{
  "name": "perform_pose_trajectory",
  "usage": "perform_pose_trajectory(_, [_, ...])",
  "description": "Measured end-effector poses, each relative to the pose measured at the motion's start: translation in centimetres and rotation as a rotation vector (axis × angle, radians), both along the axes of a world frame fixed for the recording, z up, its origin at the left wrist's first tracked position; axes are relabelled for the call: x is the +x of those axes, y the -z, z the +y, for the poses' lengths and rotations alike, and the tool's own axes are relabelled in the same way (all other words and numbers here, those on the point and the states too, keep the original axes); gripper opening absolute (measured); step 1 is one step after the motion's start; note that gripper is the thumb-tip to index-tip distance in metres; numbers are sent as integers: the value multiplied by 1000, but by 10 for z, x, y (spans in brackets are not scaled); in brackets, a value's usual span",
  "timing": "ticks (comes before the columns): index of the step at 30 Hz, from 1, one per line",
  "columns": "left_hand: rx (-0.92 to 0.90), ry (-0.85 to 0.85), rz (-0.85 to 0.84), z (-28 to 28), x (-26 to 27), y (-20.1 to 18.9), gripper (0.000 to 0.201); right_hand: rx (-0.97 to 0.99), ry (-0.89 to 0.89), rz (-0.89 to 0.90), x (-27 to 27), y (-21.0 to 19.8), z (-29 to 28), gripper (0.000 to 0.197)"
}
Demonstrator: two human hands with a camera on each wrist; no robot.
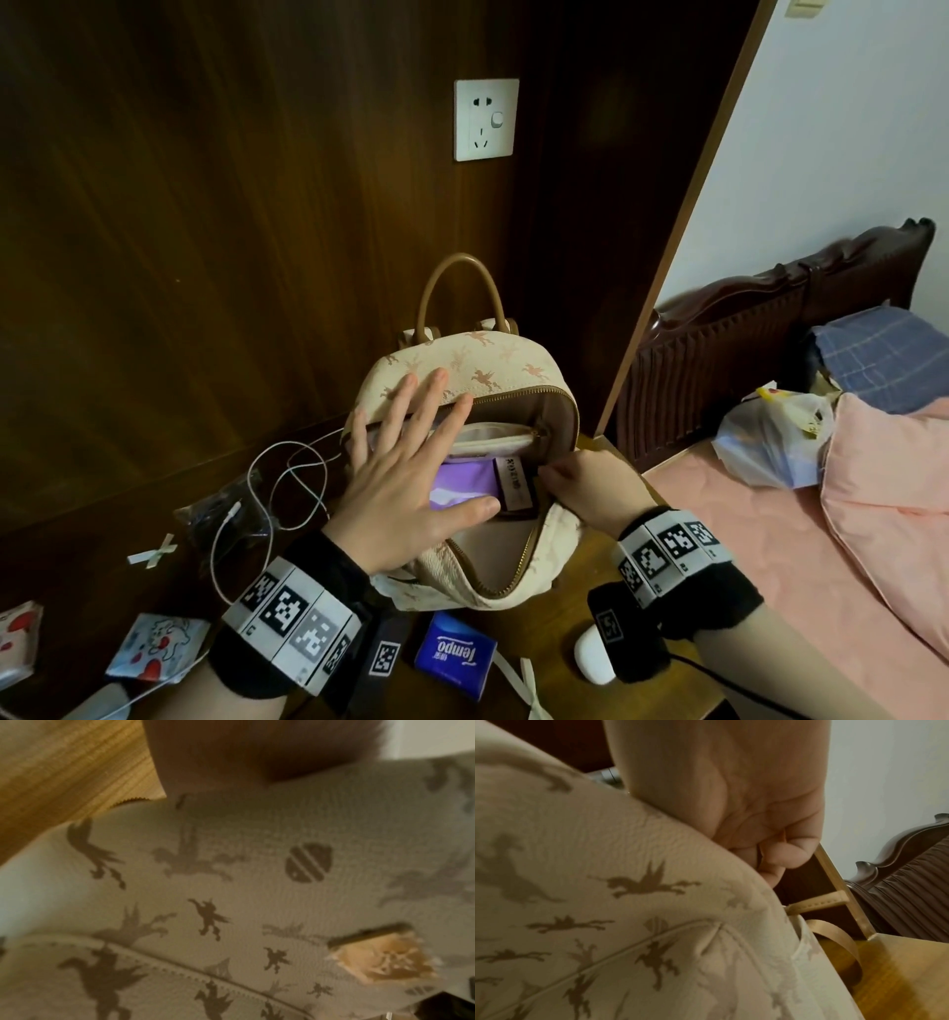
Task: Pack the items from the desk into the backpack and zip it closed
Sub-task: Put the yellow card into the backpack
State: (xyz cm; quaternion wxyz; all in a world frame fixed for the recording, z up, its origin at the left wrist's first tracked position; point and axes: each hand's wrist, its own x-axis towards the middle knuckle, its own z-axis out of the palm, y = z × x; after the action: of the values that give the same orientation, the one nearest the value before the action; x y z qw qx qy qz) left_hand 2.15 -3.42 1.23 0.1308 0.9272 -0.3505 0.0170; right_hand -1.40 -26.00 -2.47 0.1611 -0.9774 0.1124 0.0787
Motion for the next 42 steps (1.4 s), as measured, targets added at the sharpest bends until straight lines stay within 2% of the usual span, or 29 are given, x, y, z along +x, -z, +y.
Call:
perform_pose_trajectory(6, [-31, 9, 6, -1, 2, 3, 93, 226, 66, 28, -5, 2, -3, 31])
perform_pose_trajectory(11, [-70, -8, 19, -1, 1, 3, 77, 326, 119, 9, -7, 6, -6, 32])
perform_pose_trajectory(15, [-146, 4, 9, 0, 2, 6, 69, 330, 126, -21, -8, 8, -6, 32])
perform_pose_trajectory(19, [-323, 37, -7, 3, 5, 9, 58, 354, 140, -54, -11, 4, -6, 32])
perform_pose_trajectory(23, [-470, 60, -12, 7, 11, 7, 51, 280, 91, -184, -14, -6, -7, 29])
perform_pose_trajectory(26, [-510, 106, -14, 10, 13, 8, 55, 266, 42, -238, -17, -16, -6, 27])
perform_pose_trajectory(32, [-522, 193, -29, 17, 8, 15, 80, 291, -11, -373, -29, -33, 4, 25])
perform_pose_trajectory(34, [-546, 173, -34, 21, 6, 17, 79, 294, -50, -437, -33, -43, 10, 24])
perform_pose_trajectory(39, [-629, 3, -37, 30, 1, 17, 65, 385, -112, -581, -40, -69, 32, 23])
perform_pose_trajectory(42, [-668, -117, -15, 33, -2, 16, 46, 385, -132, -623, -42, -75, 45, 20])
